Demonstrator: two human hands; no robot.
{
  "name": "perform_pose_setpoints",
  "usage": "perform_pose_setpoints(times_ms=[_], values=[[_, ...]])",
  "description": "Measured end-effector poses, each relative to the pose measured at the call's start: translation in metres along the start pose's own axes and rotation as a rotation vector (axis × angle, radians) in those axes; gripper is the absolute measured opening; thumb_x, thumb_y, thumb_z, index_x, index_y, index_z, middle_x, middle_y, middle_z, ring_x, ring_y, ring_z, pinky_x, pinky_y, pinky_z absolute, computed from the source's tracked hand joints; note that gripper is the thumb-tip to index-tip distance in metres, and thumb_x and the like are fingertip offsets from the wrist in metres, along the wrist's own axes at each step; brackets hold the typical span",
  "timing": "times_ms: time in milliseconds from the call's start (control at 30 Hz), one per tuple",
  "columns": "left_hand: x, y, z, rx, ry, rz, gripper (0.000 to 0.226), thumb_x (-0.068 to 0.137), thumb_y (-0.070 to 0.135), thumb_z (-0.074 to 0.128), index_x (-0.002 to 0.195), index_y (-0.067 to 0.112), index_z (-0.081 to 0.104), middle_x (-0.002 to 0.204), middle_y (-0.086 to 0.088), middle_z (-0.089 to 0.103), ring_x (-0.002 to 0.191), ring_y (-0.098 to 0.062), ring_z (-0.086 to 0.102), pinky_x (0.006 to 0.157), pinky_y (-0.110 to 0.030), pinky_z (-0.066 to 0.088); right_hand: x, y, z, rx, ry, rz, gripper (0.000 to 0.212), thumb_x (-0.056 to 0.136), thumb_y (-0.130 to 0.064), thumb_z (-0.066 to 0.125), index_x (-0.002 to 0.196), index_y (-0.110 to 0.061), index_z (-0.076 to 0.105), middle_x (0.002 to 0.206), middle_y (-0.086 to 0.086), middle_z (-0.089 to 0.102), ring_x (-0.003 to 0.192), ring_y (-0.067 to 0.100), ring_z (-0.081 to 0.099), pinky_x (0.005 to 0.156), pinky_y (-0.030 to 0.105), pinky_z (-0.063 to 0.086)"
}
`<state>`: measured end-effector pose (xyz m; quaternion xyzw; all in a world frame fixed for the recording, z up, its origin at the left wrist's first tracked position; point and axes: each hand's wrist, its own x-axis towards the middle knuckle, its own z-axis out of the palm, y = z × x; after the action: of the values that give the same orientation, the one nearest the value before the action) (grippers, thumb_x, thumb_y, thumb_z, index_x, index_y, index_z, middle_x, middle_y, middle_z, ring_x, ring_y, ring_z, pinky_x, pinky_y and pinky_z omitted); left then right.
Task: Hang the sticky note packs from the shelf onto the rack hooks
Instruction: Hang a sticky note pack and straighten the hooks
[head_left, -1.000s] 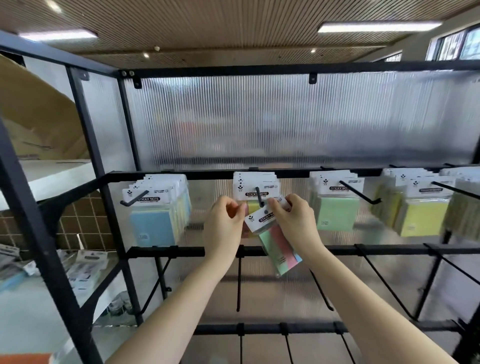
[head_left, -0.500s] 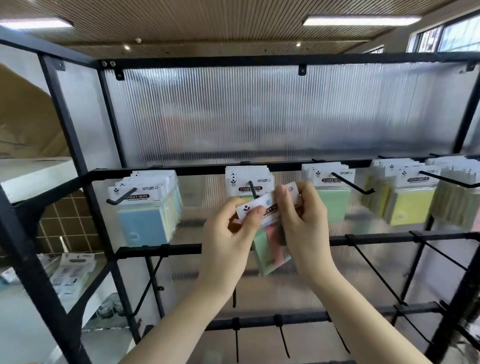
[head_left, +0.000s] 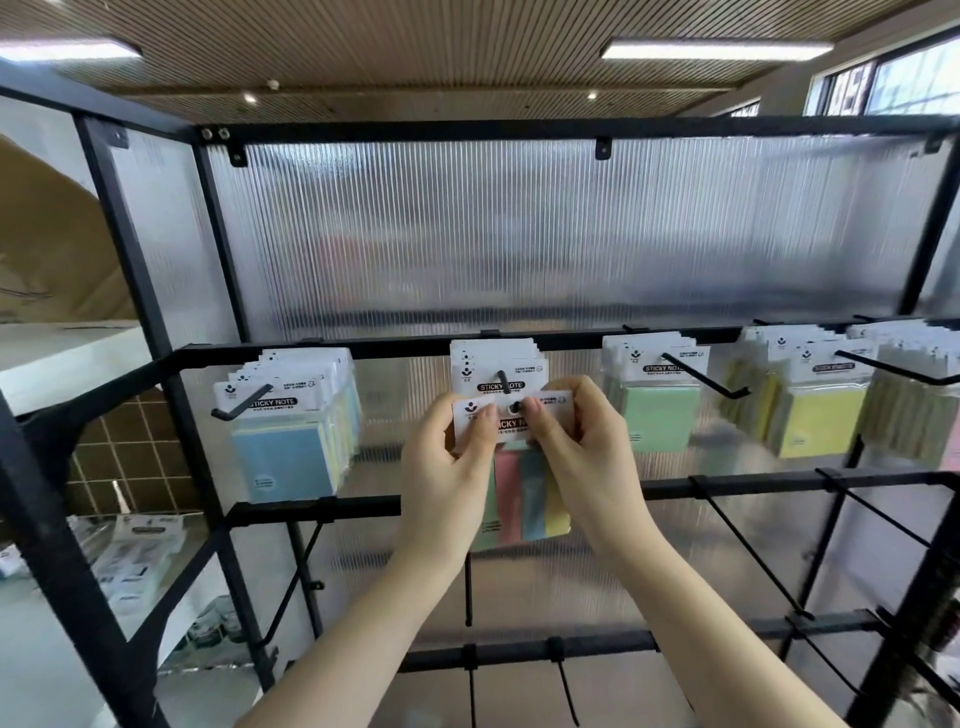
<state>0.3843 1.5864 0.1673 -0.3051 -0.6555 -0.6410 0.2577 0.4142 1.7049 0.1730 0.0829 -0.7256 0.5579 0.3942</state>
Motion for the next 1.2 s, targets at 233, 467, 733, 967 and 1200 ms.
perform_pose_setpoints(times_ms=[233, 467, 733, 967, 1200], values=[[0.011, -0.027, 0.007, 0.191, 0.149, -0.034, 0.018, 0.087, 0.02, 0.066, 0.092, 0.012, 0.051, 0.076, 0.003, 0.049, 0.068, -0.01, 0.047, 0.063, -0.011, 0.038, 0.005, 0.018, -0.002, -0.128, 0.02, 0.086, 0.033, 0.087, -0.014, 0.068, 0.11, -0.024, 0.047, 0.103, -0.01, 0.058, 0.094, 0.0, 0.055, 0.079, 0.012, 0.044], [0.017, -0.059, 0.011, 0.273, 0.211, -0.135, 0.022, 0.086, 0.022, 0.068, 0.093, 0.011, 0.05, 0.088, -0.002, 0.054, 0.075, -0.01, 0.052, 0.066, -0.004, 0.038, 0.018, 0.043, 0.0, -0.188, -0.013, 0.289, 0.046, 0.088, -0.021, 0.067, 0.126, -0.012, 0.044, 0.115, 0.002, 0.052, 0.1, 0.014, 0.053, 0.084, 0.024, 0.049], [0.025, -0.066, 0.013, 0.339, 0.225, -0.18, 0.027, 0.089, 0.031, 0.064, 0.102, 0.01, 0.052, 0.093, -0.003, 0.061, 0.082, -0.015, 0.058, 0.062, -0.008, 0.039, 0.029, 0.063, 0.005, -0.236, -0.087, 0.316, 0.03, 0.09, -0.034, 0.063, 0.11, -0.019, 0.045, 0.101, -0.005, 0.054, 0.089, 0.008, 0.053, 0.06, 0.01, 0.038], [0.008, -0.066, 0.005, 0.408, 0.18, -0.324, 0.023, 0.09, 0.03, 0.064, 0.092, 0.011, 0.051, 0.079, 0.006, 0.056, 0.073, -0.01, 0.054, 0.059, -0.007, 0.038, 0.014, 0.078, 0.007, -0.332, -0.211, 0.442, 0.032, 0.088, -0.036, 0.066, 0.102, -0.017, 0.044, 0.095, -0.003, 0.055, 0.077, 0.004, 0.051, 0.057, 0.014, 0.038], [-0.047, -0.079, -0.024, 0.715, -0.158, -0.496, 0.019, 0.095, 0.033, 0.055, 0.098, 0.016, 0.061, 0.09, 0.004, 0.064, 0.086, -0.015, 0.062, 0.075, -0.037, 0.053, -0.023, 0.091, 0.007, -0.447, -0.377, 0.613, 0.029, 0.096, -0.026, 0.053, 0.115, -0.004, 0.057, 0.093, 0.008, 0.062, 0.071, 0.014, 0.054, 0.054, 0.022, 0.04]])
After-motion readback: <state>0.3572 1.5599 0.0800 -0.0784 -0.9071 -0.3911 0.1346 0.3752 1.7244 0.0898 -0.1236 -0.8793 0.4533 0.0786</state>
